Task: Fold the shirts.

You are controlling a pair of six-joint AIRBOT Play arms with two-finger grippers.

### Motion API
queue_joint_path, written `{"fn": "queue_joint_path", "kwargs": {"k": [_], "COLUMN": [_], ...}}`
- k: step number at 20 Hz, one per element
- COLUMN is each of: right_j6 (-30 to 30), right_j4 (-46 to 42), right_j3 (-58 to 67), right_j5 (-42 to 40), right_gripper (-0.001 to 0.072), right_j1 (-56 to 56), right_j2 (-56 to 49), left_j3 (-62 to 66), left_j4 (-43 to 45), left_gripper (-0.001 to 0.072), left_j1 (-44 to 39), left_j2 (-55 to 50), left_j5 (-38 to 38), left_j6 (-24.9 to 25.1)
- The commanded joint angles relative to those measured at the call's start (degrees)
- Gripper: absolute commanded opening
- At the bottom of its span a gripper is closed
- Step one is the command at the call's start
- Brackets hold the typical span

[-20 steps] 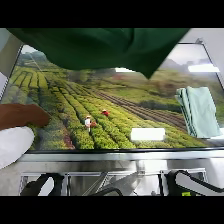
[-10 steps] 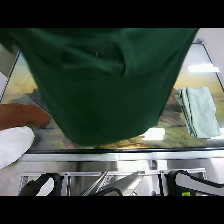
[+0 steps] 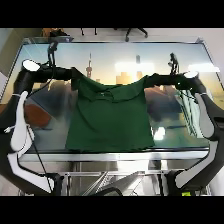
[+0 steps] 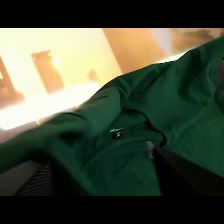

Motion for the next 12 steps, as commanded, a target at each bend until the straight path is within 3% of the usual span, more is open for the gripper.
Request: {"fn": "queue_joint_path", "kwargs": {"k": [1,4,7,9,12], "right_j6": [-0.1,2.1,2.7,2.7,2.2], "right_j4": [-1.9,-3.5,-3.7,-3.6,-3.2], "right_j3": [2.3,8.2,9.2,9.2,9.2], "right_j5": [-2.9,3.3,6.1,6.4,6.3], "right_gripper": [0.0492,0.0494,0.052,0.0519,0.0519], "right_j1": [-2.0,-7.4,-10.9,-11.2,-9.5], "right_j2": [-4.1,-4.1,-4.3,-5.3,-7.6], "left_j3": [10.8,16.8,15.5,8.2,-12.4], "left_j4": [0.0,0.4,11.2,19.1,24.2], "left_gripper": [0.0703,0.0703,0.0703,0.0703,0.0703], "left_j1": [2.7,7.2,11.1,12.4,13.5], "left_j2": [-8.2,-6.2,-0.3,5.1,16.5], "left_j5": [-8.1,-16.5,-26.4,-32.3,-32.5], "left_j6": [-4.7,-11.6,-20.3,-23.5,-24.6]}}
